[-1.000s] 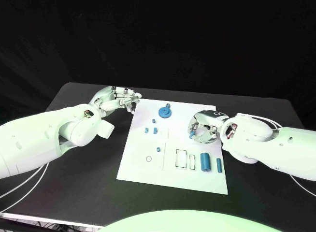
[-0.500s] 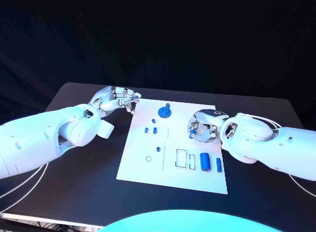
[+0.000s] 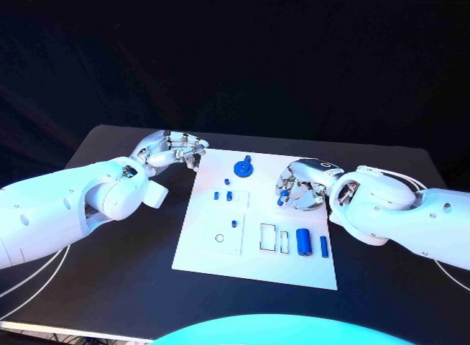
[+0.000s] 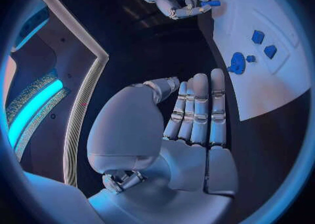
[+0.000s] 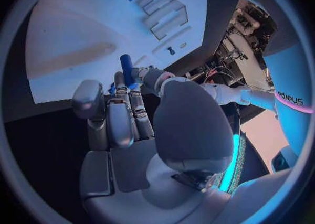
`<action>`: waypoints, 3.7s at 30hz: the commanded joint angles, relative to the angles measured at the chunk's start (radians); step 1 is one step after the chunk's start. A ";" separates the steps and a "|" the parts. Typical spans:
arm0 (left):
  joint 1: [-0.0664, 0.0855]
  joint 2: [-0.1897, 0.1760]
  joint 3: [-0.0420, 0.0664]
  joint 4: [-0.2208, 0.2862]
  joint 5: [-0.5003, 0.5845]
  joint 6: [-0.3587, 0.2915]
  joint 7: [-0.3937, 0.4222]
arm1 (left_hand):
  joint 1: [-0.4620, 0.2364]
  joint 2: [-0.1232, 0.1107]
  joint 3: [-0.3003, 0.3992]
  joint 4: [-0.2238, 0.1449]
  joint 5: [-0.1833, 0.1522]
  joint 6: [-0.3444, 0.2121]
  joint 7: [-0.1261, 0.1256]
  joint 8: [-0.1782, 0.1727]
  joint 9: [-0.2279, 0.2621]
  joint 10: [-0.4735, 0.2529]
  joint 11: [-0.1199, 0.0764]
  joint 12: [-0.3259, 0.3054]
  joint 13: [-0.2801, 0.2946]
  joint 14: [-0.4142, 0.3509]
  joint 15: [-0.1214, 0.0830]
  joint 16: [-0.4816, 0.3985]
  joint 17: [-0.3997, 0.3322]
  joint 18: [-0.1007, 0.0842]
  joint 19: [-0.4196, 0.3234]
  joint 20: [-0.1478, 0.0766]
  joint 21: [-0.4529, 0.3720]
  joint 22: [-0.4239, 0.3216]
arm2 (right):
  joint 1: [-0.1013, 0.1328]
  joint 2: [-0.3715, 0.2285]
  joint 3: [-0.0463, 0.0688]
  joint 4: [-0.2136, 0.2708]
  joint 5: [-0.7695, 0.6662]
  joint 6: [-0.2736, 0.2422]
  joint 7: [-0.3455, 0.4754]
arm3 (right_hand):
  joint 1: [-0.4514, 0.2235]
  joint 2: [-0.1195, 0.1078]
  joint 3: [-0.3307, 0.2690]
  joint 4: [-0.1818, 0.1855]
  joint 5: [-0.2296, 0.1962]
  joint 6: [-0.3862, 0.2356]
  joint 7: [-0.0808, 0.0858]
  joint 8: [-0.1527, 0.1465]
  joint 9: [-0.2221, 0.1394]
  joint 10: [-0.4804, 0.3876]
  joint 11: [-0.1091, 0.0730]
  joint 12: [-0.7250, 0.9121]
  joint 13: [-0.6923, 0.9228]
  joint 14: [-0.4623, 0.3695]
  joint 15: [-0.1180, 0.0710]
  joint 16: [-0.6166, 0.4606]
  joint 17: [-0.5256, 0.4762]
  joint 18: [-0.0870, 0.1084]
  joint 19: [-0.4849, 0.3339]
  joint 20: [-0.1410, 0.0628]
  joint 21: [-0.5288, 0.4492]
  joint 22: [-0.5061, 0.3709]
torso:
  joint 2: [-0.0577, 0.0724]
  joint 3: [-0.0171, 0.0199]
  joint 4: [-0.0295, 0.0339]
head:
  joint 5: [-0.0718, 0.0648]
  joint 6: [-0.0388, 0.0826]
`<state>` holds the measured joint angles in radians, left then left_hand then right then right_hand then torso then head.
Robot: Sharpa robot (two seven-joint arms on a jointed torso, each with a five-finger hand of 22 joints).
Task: Assemble the parts on the task board
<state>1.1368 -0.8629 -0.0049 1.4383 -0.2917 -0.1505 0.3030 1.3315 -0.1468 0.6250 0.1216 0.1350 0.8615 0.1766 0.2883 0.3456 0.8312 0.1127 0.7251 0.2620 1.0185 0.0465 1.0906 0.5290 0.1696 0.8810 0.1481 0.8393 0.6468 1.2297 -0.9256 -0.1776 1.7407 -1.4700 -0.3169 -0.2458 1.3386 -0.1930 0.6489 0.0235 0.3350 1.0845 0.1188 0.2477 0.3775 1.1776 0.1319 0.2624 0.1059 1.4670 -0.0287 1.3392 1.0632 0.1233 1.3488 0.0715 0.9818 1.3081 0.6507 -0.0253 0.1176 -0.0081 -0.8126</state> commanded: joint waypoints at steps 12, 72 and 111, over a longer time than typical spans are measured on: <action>0.001 0.006 0.001 0.005 0.002 0.005 0.013 | -0.005 0.007 0.000 0.004 0.002 -0.005 0.002 -0.004 -0.002 0.007 0.001 -0.004 -0.001 0.005 0.002 -0.005 -0.001 0.014 0.007 0.002 -0.003 -0.001 | 0.010 0.063 0.002 0.090 0.017 -0.033 0.041 | 0.029 0.023 0.008 -0.004 0.004 0.007 -0.001 0.006 0.004 0.093 -0.088 0.000 0.000 0.012 -0.005 0.005 0.000 -0.014 0.006 -0.001 -0.004 0.066 | 0.003 0.0010 0.0020 | 0.009 0.000; 0.001 0.006 0.001 0.006 0.002 0.004 0.005 | -0.004 0.005 -0.001 0.007 0.001 -0.012 0.004 -0.009 -0.005 0.009 0.002 -0.003 -0.003 0.006 0.002 -0.006 -0.001 0.014 0.010 0.002 -0.008 -0.004 | -0.117 0.324 -0.011 -0.083 -0.088 0.048 0.032 | 0.031 0.022 0.014 -0.011 0.003 0.003 0.001 0.007 0.007 0.092 -0.087 -0.004 0.001 0.009 -0.004 -0.002 -0.014 -0.011 -0.001 -0.002 -0.021 0.063 | 0.003 0.0012 0.0008 | 0.078 -0.035; 0.001 0.004 0.001 0.005 0.002 0.015 -0.009 | -0.006 0.008 -0.001 0.014 0.001 -0.015 0.006 -0.012 -0.007 0.009 0.003 -0.004 -0.005 0.006 0.004 -0.007 -0.002 0.014 0.012 0.003 -0.011 -0.007 | -0.126 0.334 -0.015 -0.098 -0.080 0.029 0.088 | -0.012 -0.043 -0.045 -0.024 -0.001 -0.125 0.036 -0.068 -0.003 -0.057 -0.041 -0.074 -0.020 -0.013 0.035 -0.023 -0.056 -0.001 -0.046 0.031 -0.103 0.053 | 0.002 0.0011 0.0001 | 0.075 -0.038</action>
<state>1.1370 -0.8596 -0.0049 1.4413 -0.2917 -0.1509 0.2952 1.3312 -0.1465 0.6223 0.1298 0.1350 0.8542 0.1838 0.2801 0.3406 0.8348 0.1163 0.7252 0.2581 1.0186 0.0465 1.0867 0.5285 0.1695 0.8845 0.1516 0.8315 0.6408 1.1067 -0.5922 -0.1906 1.6421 -1.5562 -0.3041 -0.1851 1.3250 -0.2254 0.6095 0.0017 0.3353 0.9652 0.1526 0.1835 0.3737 1.1344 0.0845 0.1924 0.0908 1.4574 0.0020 1.3225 1.0161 0.1235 1.3098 0.1027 0.8837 1.3077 0.6530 -0.0242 0.1182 0.0681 -0.8471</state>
